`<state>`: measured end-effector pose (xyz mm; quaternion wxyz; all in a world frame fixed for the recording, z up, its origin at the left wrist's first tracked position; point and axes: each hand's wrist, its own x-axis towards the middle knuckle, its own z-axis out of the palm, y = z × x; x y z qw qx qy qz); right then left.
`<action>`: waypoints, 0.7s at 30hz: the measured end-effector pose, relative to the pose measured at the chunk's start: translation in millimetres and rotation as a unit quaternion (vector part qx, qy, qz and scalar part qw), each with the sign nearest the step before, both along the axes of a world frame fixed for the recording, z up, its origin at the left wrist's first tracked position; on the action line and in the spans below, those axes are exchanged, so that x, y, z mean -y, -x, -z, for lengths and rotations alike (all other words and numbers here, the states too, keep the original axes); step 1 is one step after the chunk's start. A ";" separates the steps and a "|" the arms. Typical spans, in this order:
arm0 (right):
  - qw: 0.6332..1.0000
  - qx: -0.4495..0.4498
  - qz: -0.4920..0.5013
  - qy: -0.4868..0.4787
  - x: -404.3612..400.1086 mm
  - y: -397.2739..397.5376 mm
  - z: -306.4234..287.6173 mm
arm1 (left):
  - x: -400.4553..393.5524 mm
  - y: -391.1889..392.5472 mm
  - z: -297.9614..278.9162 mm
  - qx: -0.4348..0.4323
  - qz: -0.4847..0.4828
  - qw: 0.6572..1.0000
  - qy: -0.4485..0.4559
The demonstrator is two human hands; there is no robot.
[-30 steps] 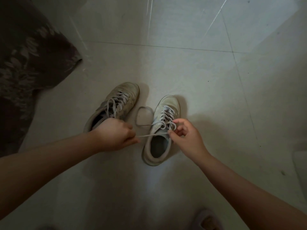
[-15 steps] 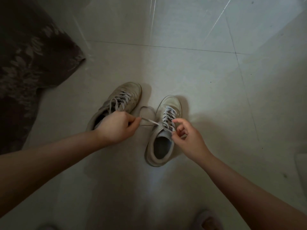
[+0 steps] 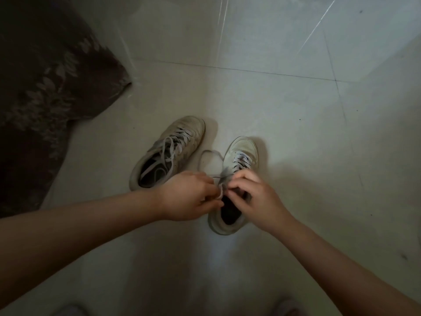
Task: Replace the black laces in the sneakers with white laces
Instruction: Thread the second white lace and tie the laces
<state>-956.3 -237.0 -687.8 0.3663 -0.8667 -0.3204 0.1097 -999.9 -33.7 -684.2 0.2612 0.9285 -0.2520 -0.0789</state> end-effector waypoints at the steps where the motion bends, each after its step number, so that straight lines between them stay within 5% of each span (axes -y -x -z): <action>1: 0.999 -0.052 0.002 -0.009 -3.3 -0.5 -4.4 | -8.9 1.1 0.1 -0.006 -0.022 1.000 0.000; 5: 0.987 -0.160 0.014 -0.005 -7.0 -2.1 -17.4 | -50.9 16.0 -0.7 -0.029 -0.227 0.971 0.071; 9: 0.991 -0.104 -0.047 0.069 -5.8 -19.4 -32.7 | -81.0 20.3 -2.9 0.040 -0.347 0.937 -0.002; 14: 0.993 -0.062 -0.018 0.103 -26.6 -40.9 -50.9 | -83.6 -8.5 1.3 -0.115 -0.317 0.934 -0.117; 18: 0.978 -0.077 -0.063 0.183 -68.2 -56.7 -44.0 | -82.2 -28.4 13.8 -0.129 -0.260 0.935 -0.204; 21: 0.978 -0.097 -0.030 0.180 -98.4 -71.5 -25.0 | -83.8 -28.9 18.5 -0.134 -0.257 0.939 -0.186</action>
